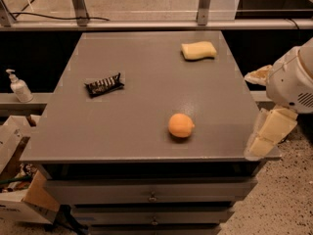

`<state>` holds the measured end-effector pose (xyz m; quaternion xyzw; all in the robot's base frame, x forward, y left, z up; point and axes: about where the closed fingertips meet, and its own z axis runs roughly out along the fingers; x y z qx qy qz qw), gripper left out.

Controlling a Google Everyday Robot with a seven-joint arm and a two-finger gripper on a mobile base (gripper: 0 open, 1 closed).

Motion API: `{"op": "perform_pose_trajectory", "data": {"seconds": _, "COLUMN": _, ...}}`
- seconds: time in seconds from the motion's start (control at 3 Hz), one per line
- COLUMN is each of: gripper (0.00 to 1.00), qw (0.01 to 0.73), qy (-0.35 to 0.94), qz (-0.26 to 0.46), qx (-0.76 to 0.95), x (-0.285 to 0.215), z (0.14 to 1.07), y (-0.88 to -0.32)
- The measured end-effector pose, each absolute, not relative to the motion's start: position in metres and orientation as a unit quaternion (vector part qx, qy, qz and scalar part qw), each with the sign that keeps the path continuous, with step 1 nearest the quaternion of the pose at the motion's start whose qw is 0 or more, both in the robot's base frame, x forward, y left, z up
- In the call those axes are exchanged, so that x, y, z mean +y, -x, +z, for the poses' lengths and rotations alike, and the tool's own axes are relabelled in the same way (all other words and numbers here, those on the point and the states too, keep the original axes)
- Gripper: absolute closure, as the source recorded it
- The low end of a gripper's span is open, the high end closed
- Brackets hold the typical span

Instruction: Pick orange

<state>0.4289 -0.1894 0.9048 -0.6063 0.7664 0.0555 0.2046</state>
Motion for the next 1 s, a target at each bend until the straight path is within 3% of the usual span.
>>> {"op": "perform_pose_trajectory", "data": {"seconds": 1.0, "gripper": 0.0, "qw": 0.254, "qy": 0.625, "qz": 0.173, "qx": 0.718, "x": -0.115, "z": 0.841, "y": -0.444}}
